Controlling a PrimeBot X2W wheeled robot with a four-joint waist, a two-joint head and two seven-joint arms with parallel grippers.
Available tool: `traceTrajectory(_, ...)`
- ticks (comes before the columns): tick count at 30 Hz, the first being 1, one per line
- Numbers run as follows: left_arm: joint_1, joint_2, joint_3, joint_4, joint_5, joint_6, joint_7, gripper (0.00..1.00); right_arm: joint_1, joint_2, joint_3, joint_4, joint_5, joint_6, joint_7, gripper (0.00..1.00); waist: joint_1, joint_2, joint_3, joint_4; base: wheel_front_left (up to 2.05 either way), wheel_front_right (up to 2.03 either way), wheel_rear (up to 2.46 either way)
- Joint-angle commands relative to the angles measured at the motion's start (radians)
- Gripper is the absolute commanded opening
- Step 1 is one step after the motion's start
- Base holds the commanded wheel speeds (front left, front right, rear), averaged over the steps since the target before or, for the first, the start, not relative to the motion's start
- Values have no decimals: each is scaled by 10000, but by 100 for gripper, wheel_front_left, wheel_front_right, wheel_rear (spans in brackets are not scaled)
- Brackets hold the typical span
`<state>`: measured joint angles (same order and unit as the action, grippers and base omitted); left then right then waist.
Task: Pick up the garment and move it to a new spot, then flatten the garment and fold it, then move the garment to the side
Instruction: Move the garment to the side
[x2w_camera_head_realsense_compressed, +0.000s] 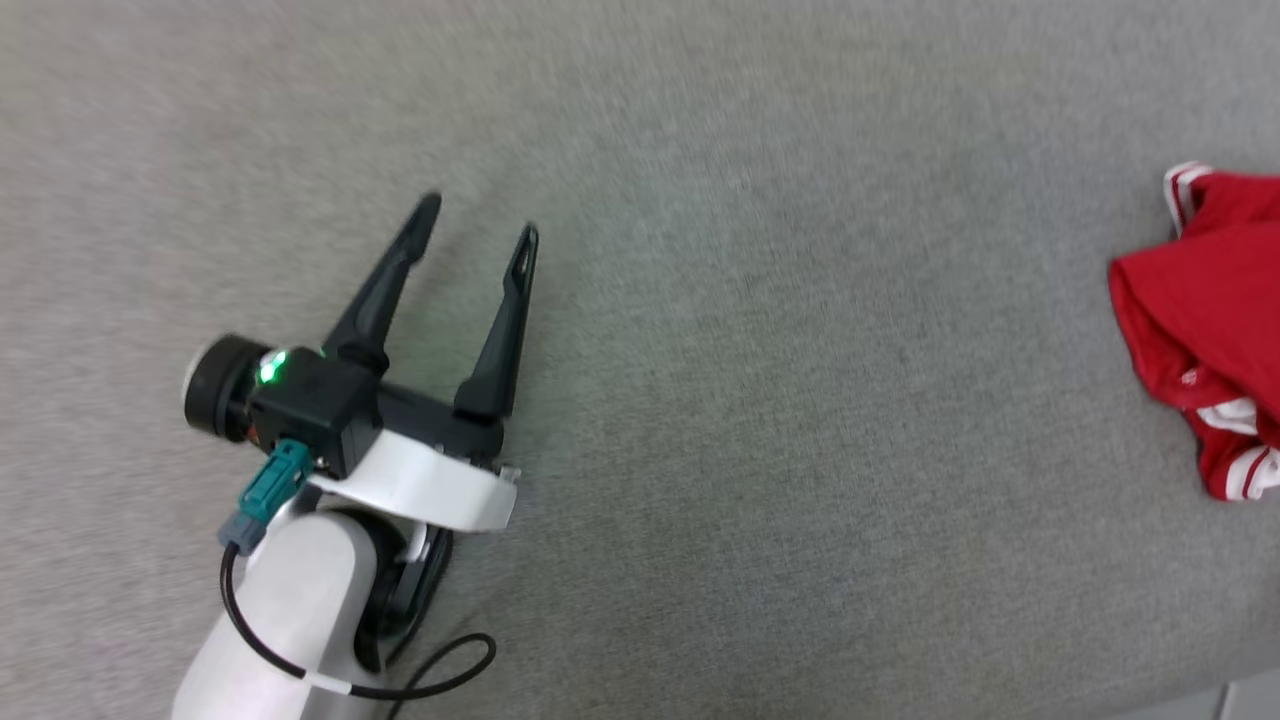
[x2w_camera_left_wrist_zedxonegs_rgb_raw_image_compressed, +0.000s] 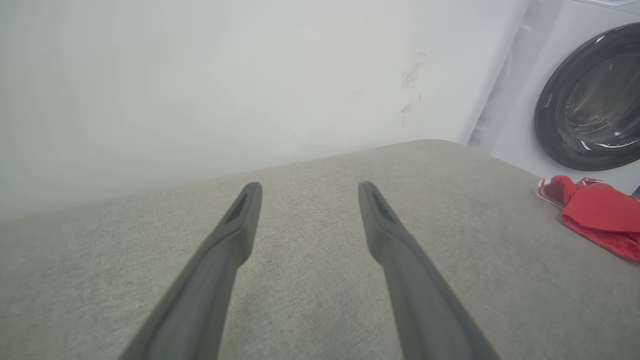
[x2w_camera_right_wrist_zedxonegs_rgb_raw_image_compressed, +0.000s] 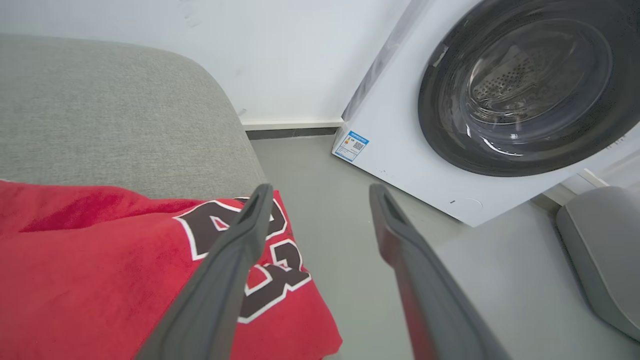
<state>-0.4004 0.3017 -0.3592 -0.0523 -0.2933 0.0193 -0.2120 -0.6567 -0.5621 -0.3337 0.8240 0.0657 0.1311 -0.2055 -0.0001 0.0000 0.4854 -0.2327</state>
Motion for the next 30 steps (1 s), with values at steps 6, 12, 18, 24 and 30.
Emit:
traceTrajectory(6, 1066, -178, 176, 472, -372, 257, -275, 100, 1217, 224, 320, -474, 562, -9, -459, 100, 1, 0, -2107, 834, 0, 0, 0)
traceTrajectory(12, 2090, -280, 458, 699, -736, 592, -371, 100, 2558, 630, 516, -1376, 1082, -9, -558, 100, 1, 0, -3130, 1221, 0, 0, 0)
traceTrajectory(18, 2708, -362, 540, 982, -932, 677, -439, 100, 4047, 1457, 220, -3015, 1069, -8, -472, 100, 1, 0, -3857, 1843, 0, 0, 0)
traceTrajectory(24, 3097, -376, 687, 1181, -961, 806, -471, 100, 5410, 2940, 322, -5466, 730, -9, 405, 100, 1, 0, -4328, 2312, 0, 0, 0)
traceTrajectory(30, 3421, -400, 896, 1420, -1028, 897, -512, 100, 6583, 4197, 1106, -7517, 548, -9, 1313, 100, 1, 0, -4635, 2633, 0, 0, 0)
